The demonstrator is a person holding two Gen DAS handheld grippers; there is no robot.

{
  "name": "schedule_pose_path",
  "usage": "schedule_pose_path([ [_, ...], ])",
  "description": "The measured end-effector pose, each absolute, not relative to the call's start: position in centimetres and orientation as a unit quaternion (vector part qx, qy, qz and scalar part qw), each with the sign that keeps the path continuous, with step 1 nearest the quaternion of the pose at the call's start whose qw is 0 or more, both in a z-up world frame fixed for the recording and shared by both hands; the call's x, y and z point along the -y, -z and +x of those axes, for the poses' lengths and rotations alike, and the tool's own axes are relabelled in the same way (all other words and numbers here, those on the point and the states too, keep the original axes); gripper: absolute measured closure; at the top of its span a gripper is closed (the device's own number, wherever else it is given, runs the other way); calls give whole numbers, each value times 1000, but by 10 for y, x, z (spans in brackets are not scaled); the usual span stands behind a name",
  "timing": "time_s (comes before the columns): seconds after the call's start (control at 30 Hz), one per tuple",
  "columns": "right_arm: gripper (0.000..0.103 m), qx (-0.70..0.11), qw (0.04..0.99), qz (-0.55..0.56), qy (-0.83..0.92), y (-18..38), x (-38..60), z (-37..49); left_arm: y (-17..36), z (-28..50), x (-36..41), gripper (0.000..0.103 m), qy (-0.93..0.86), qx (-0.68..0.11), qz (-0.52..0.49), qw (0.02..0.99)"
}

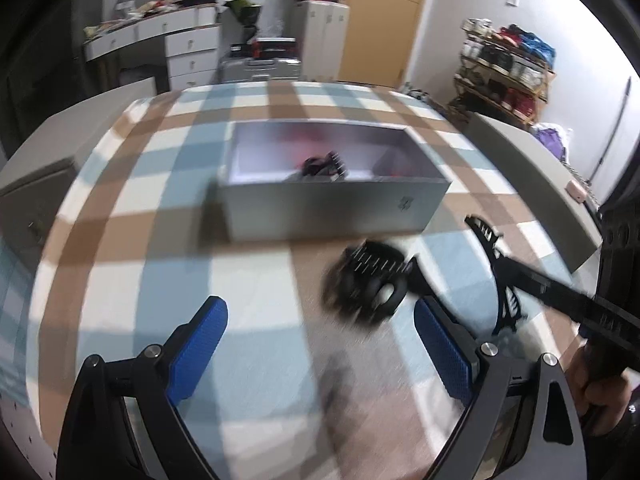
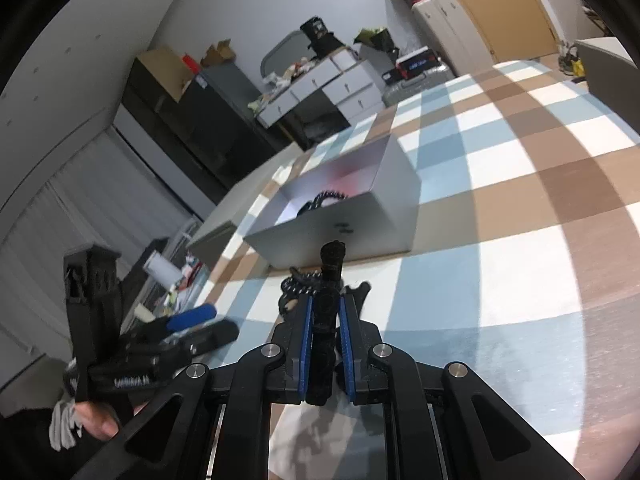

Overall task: Organize jewelry
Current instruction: 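Grasp the black coiled hair tie with the left tool while the right tool holds the clip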

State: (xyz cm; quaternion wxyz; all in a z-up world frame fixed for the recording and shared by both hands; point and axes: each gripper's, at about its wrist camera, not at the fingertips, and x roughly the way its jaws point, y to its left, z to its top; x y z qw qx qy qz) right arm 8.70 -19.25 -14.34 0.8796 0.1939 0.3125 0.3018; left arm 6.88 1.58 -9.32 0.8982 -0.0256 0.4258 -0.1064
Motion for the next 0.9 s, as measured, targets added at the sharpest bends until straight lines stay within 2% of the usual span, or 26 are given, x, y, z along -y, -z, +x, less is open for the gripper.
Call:
schedule_pose_path([
  [0.23,90,-311,885,196,-287,146,205,87,100,106,9,11,163,-457,-3,874],
  [0.63,90,-311,881,206,-292,149,213,91,109,118,22,12,198,-487,31,850],
  [0.73,90,-312,880,207,-292,150,213,89,110,121,22,18,205,-490,28,847],
  [0.8,90,-313,880,207,-291,151,213,90,112,124,22,33,210,-498,23,841],
  [0.87,90,-315,880,208,-289,151,213,89,115,126,24,37,217,-507,22,834],
  [0.9,90,-315,880,209,-289,151,214,88,117,126,25,43,221,-513,24,829],
])
